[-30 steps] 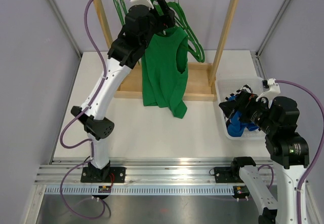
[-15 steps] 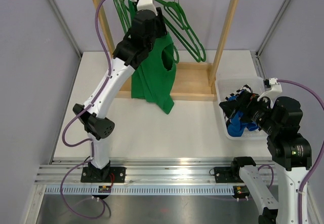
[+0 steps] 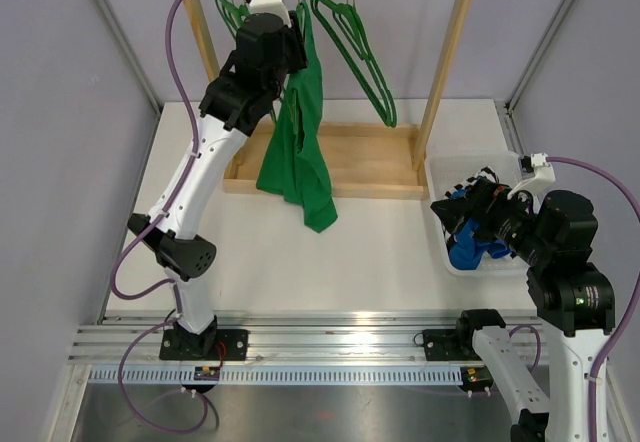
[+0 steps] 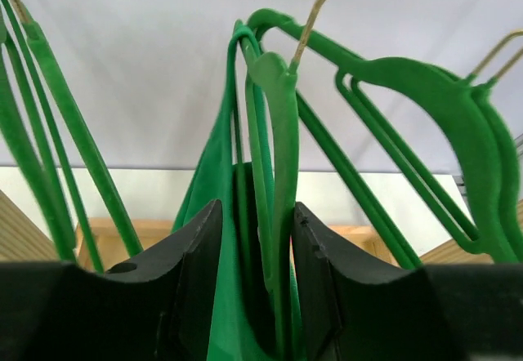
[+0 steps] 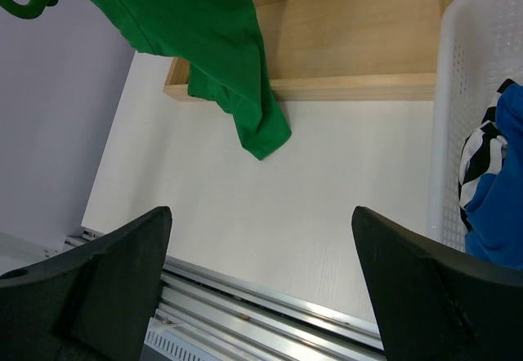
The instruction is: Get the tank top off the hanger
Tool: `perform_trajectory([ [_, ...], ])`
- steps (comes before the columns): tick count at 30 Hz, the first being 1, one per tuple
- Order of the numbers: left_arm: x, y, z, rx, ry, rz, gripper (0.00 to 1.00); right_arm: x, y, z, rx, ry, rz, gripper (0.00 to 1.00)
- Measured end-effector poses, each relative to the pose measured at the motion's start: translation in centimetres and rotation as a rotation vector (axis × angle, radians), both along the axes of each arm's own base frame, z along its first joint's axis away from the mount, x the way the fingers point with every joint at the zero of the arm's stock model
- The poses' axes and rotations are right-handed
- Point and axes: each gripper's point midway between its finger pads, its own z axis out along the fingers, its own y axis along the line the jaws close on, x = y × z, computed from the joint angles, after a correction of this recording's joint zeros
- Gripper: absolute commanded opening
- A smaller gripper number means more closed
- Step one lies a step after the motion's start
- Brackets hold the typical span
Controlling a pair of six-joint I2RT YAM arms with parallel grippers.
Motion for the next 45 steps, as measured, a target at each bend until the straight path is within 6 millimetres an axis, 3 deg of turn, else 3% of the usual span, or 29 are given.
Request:
perform_trajectory([
  [3,0.3,0.4,-0.4,0.007,0.014,-0.004,0.40,0.0,0.0,0.0,0.000,0.001,0.000,1.00],
  [7,0.6,0.4,-1.4,0.021,0.040,-0.013,0.25,0.0,0.0,-0.1,0.000,0.003,0.000,0.99],
  [9,0.7,0.3,-1.5,0.025,0.044,-0.022,0.13,0.0,0.0,-0.1,0.000,0.003,0.000,0.99],
  [15,0.6,-0.3,-1.5,0.041,0.039,-0.064,0.00,0.2,0.0,-0.4,0.001,0.005,0.000,1.00],
  [27,-0.1,-1.1,0.0,0.018,0.001,-0.124,0.00,0.5,0.4,-0.7,0.010,0.009,0.017,1.00],
  [31,-2.1,-0.9,2.1,-0.014,-0.042,-0.159,0.00,0.7,0.5,-0.9,0.019,0.010,0.021,1.00],
  [38,-7.8,0.8,6.6,-0.102,-0.136,-0.215,0.00,1.2,0.6,-0.7,0.027,-0.005,0.026,1.00],
  [42,-10.0,1.3,6.8,-0.134,-0.130,-0.246,0.00,1.2,0.9,-0.7,0.033,-0.007,0.039,0.99],
  [45,-10.9,1.4,5.9,-0.149,-0.112,-0.264,0.00,1.2,0.9,-0.7,0.033,-0.006,0.042,0.99],
])
